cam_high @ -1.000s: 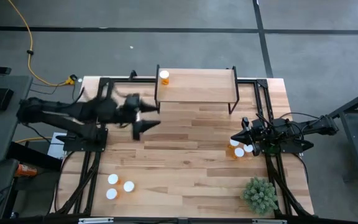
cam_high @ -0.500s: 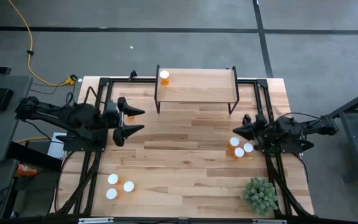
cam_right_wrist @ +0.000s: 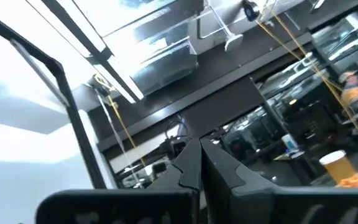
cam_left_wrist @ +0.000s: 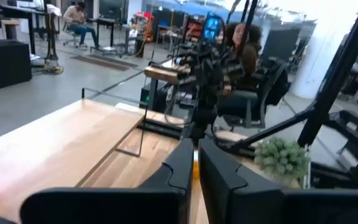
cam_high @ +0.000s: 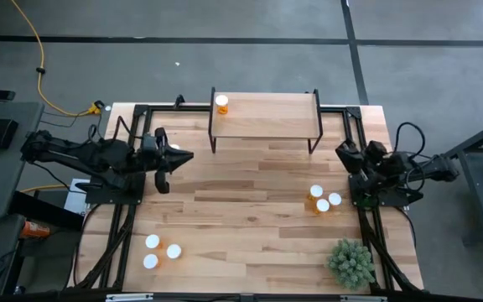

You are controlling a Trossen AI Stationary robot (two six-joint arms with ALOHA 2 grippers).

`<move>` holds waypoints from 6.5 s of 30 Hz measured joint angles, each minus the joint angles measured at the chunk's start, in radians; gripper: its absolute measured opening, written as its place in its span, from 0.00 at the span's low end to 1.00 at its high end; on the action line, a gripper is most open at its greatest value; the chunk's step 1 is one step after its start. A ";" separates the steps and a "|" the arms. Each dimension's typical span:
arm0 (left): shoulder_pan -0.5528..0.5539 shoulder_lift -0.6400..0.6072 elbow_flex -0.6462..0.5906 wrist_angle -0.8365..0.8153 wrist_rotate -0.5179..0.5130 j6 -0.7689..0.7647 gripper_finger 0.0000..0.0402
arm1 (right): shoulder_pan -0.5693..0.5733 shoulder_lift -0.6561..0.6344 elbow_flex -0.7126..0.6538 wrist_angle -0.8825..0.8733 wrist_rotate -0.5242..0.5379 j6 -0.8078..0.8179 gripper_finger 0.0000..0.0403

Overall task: Pick and place medicine bottles onto shelf by color
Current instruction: Put the orange pill bottle on the shelf aligned with the other orange pill bottle

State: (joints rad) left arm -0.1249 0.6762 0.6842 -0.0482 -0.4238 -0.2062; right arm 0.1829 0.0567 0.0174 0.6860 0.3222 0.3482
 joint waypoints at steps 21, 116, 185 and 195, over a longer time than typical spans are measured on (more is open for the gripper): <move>0.001 -0.035 0.000 -0.061 0.080 0.043 0.00 | 0.000 0.331 0.490 -0.818 0.082 0.326 0.35; 0.001 -0.033 0.000 -0.082 0.081 0.008 0.00 | -0.016 1.484 0.877 -1.738 -0.323 0.772 0.76; 0.001 -0.034 0.000 -0.087 0.072 0.000 0.00 | -0.072 1.275 0.877 -1.804 -0.370 0.619 0.56; 0.001 -0.034 0.000 -0.087 0.059 0.000 0.00 | -0.071 1.114 0.877 -1.780 -0.364 0.777 0.41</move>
State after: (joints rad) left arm -0.1238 0.6426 0.6838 -0.1349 -0.3646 -0.2066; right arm 0.1116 1.1708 0.8948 -1.0945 -0.0422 1.1255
